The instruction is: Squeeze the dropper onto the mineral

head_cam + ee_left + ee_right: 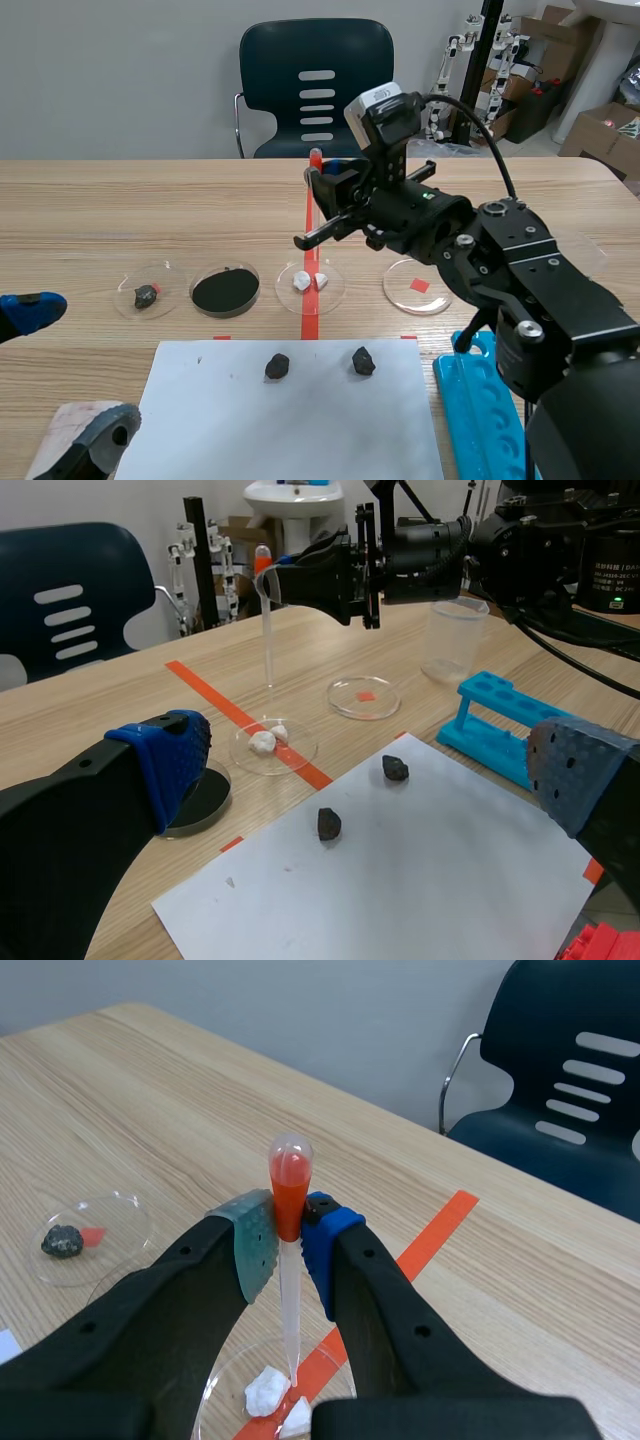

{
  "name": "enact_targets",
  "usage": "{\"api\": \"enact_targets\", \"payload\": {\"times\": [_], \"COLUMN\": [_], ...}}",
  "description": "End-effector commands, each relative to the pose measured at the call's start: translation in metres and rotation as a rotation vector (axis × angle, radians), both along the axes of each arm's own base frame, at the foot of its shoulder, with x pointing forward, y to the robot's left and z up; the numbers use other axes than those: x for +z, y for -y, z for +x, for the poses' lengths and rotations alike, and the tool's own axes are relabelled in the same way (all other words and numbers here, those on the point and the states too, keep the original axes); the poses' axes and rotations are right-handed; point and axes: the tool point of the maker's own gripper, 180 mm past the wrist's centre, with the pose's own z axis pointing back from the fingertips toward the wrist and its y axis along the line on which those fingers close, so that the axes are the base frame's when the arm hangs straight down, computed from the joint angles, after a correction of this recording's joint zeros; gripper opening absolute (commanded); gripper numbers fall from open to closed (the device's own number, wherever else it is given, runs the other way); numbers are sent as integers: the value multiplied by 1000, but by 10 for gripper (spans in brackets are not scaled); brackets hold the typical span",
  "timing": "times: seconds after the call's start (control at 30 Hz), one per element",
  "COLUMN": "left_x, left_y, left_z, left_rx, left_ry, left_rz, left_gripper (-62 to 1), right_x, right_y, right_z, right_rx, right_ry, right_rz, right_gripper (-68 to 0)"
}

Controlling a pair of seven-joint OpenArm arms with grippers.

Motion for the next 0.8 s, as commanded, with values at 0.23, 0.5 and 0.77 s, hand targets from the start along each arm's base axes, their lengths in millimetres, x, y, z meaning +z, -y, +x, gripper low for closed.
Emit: {"api": "enact_targets", "payload": {"times": [0.23,0.5,0.77], "left_x": [10,9,8], "left_y": [3,3,5], "left_z": [1,1,-1], "left_rx": [-4,-4,-17], "left_ry": [27,27,23], "left_rz": [-27,-26,-16], "left_gripper": [14,14,14], "right_x": [7,9,9], "right_y": [-2,-3,-3], "right_z": [3,2,2], "right_rx": [6,12,12], "right_ry": [27,48,48], "right_rz": [32,22,22], "right_gripper": [-596,-596,-596]}}
